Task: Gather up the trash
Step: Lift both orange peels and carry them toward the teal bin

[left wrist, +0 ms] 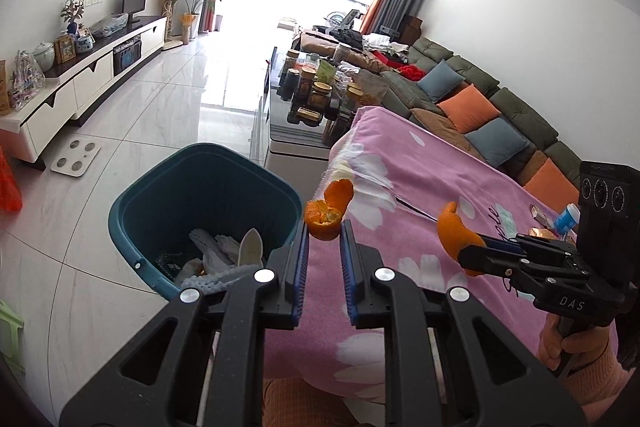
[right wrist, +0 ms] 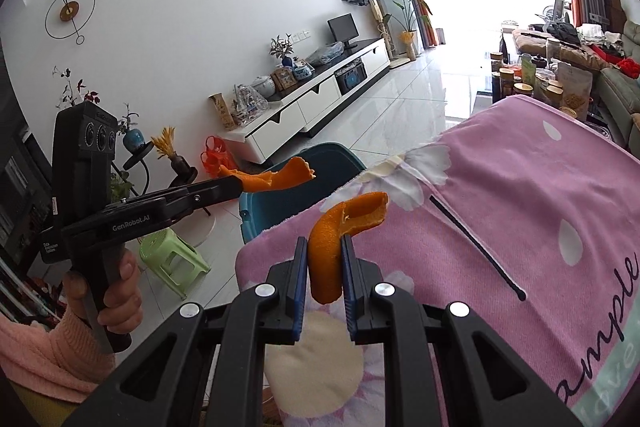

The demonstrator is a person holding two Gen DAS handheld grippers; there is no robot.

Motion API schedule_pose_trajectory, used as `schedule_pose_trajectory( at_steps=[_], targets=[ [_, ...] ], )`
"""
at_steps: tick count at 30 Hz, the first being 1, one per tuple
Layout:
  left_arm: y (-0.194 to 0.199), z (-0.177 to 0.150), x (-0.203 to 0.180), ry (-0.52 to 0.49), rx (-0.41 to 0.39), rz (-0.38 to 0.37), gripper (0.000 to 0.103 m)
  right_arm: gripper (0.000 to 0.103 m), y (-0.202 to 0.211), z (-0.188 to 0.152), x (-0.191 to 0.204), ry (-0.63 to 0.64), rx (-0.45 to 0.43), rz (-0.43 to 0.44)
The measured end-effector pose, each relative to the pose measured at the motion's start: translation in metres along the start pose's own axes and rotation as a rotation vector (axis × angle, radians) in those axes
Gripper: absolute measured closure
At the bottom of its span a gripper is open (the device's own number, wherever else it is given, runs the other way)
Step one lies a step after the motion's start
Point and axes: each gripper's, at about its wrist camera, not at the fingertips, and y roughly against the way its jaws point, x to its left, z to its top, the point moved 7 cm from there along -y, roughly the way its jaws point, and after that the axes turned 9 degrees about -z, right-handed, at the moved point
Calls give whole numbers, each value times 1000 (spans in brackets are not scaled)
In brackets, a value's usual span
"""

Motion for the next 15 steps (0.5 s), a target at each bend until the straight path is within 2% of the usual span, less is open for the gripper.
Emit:
schedule_pose_trajectory(
  at_steps=[15],
  targets=[
    [2, 0, 73, 89, 2, 110, 87, 88, -65, 38, 38, 85, 84, 59]
  ],
)
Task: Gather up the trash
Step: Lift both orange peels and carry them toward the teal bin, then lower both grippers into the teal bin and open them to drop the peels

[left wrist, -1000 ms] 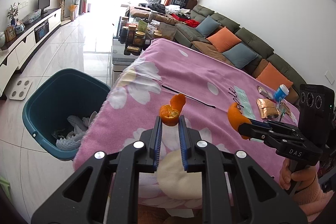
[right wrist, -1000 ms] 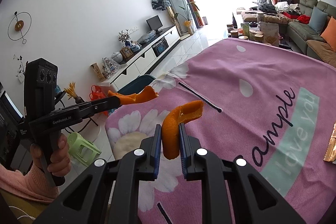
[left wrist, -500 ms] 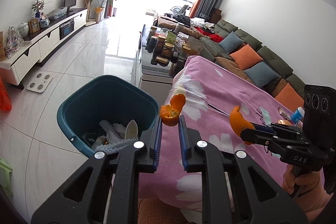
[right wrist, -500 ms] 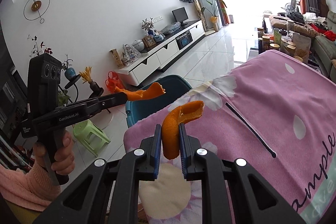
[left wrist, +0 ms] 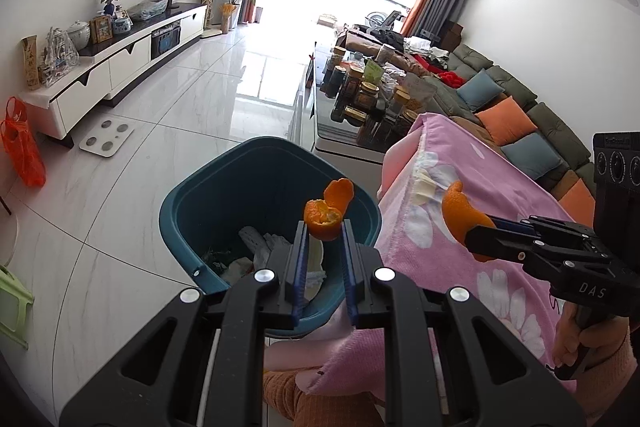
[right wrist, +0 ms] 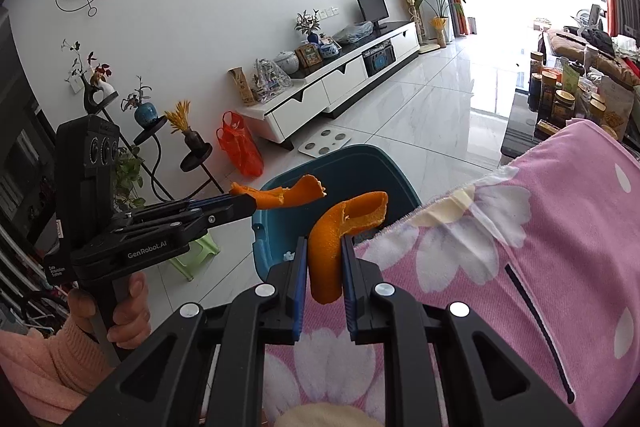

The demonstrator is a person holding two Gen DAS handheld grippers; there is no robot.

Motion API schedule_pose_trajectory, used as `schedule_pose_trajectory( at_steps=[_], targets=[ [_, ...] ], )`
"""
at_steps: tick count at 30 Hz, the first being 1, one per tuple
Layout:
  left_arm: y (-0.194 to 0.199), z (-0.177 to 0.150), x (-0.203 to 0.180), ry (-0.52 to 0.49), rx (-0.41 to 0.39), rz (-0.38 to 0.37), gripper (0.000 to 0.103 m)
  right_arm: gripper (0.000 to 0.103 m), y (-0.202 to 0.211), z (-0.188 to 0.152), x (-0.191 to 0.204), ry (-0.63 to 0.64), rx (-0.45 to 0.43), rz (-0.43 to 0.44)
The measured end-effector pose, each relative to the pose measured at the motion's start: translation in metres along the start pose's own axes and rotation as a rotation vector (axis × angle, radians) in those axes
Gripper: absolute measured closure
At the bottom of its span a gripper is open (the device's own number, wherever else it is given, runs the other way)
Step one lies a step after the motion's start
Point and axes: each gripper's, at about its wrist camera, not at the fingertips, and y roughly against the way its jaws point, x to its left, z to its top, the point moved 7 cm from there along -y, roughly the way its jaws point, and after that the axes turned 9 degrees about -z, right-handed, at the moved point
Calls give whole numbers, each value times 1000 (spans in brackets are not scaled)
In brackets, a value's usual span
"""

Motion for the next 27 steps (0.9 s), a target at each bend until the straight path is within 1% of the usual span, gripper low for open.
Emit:
schedule_pose_trajectory(
  at_steps=[9, 17, 21, 25, 27],
  targets=[
    [-22, -1, 29, 34, 31, 33, 87, 88, -43, 14, 10, 24, 72, 5],
    [-49, -2, 41, 58, 69, 61, 87, 87, -77, 18, 14, 3, 147, 6],
    [-62, -4, 48, 69, 89, 71, 86, 87, -88, 19, 15, -15, 169, 0],
    [-74, -6, 54, 82, 107, 82, 86, 86, -92, 19, 14, -38, 169, 1],
    [-81, -7, 56, 88, 114, 86, 81, 86, -91, 18, 12, -51, 166, 6]
  ],
)
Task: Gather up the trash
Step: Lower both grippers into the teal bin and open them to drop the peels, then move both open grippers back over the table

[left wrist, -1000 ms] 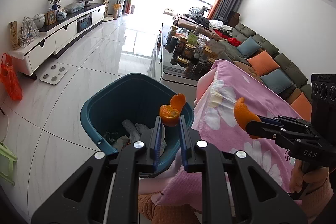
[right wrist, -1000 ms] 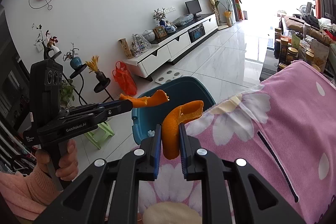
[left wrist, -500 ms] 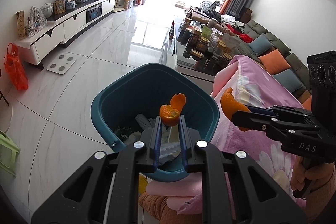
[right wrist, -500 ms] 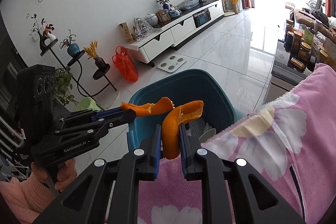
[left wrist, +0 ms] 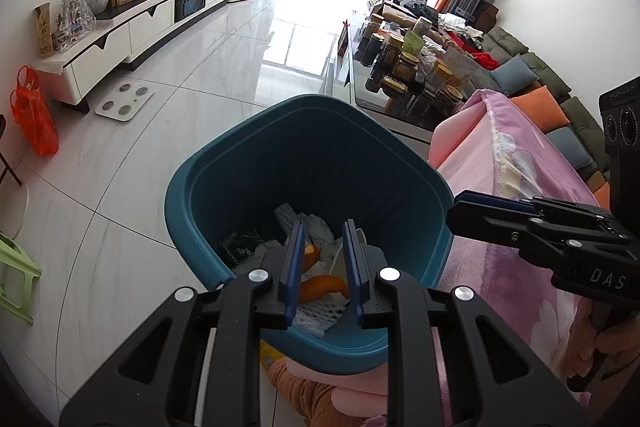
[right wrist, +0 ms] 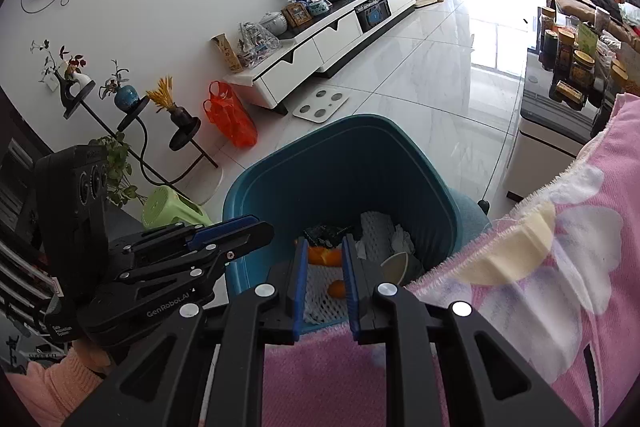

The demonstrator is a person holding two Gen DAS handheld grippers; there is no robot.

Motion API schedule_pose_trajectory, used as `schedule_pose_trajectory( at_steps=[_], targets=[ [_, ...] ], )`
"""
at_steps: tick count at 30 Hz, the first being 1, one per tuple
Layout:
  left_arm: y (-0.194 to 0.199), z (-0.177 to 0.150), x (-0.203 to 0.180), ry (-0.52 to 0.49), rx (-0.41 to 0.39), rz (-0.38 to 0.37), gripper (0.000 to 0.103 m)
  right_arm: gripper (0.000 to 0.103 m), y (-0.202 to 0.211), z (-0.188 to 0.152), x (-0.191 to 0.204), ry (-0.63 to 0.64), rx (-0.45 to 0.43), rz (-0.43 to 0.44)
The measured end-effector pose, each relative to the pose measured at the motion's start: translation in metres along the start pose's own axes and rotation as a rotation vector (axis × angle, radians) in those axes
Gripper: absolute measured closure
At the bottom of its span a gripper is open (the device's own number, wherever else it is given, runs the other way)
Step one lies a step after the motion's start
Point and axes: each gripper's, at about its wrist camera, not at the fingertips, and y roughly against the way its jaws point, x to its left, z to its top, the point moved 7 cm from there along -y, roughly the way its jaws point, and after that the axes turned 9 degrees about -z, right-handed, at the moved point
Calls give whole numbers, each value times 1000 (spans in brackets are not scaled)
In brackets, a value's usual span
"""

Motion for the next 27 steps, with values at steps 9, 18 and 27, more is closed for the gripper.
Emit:
schedule_pose_trajectory(
  at_steps=[9, 18, 27],
  targets=[
    [10, 2, -17, -30, -45, -16, 69, 79, 39, -11, -14, -33, -72, 29],
    [55, -7, -95, -185, -120, -152, 53, 64, 117, -47, -40, -54, -216, -18],
    [41, -46, -221, -371, -42, -355, 49, 61, 197, -114, -113, -208, -324, -195]
  ],
)
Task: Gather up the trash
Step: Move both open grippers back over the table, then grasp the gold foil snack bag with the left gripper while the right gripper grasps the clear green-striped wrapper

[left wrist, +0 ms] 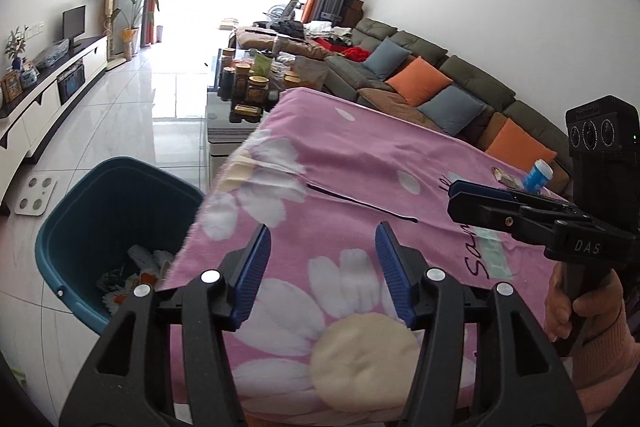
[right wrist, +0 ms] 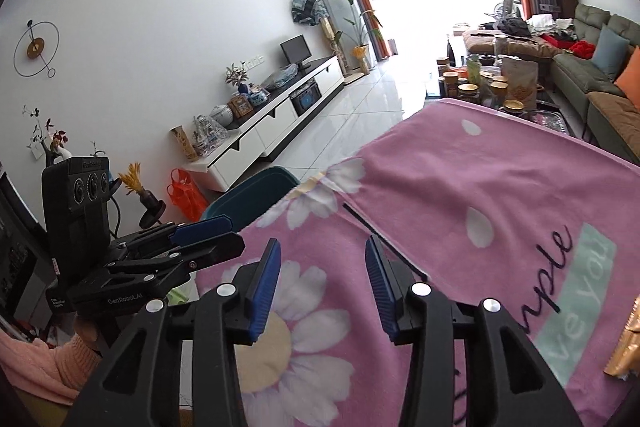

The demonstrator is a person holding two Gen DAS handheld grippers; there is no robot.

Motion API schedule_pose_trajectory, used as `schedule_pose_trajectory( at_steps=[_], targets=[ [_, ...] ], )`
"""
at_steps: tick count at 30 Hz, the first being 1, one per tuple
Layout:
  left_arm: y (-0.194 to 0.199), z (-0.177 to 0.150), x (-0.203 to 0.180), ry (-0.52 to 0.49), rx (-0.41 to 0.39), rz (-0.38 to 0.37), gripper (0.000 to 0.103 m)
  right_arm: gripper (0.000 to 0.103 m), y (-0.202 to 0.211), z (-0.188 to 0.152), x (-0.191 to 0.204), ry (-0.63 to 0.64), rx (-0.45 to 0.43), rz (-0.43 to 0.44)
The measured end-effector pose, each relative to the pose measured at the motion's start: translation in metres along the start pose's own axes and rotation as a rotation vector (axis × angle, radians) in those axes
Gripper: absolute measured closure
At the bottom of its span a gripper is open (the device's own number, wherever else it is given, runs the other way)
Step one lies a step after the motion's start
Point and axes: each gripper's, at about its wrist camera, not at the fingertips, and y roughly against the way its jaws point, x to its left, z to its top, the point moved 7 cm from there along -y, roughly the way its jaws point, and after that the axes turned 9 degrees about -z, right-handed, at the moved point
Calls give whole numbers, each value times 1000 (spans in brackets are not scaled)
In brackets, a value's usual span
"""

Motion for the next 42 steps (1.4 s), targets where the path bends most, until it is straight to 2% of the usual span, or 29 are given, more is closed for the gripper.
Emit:
schedule_pose_trajectory(
  at_steps=[11, 23, 27, 32, 40, 41, 42],
  targets=[
    [-75, -17, -116, -156, 122, -147, 49, 61, 83, -39, -128, -200, -91, -260],
    [-131, -19, -203, -297, 206, -246, 47, 60, 138, -68, -221, -346, -162, -471],
    [-147, -19, -231, -339, 225, -272, 45, 55, 139, -77, -244, -386, -147, -510],
    [-171, -24, -259, -390, 259, -286, 43, 55, 136, -84, -264, -414, -132, -530],
    [-205, -29, -282, -422, 294, -277, 40, 56, 127, -86, -277, -429, -105, -530],
    [-210, -29, -284, -428, 299, -278, 40, 59, 127, -87, -279, -430, -101, -531],
    [-213, -29, -286, -434, 301, -275, 40, 68, 127, -87, -280, -432, -98, -528]
  ],
)
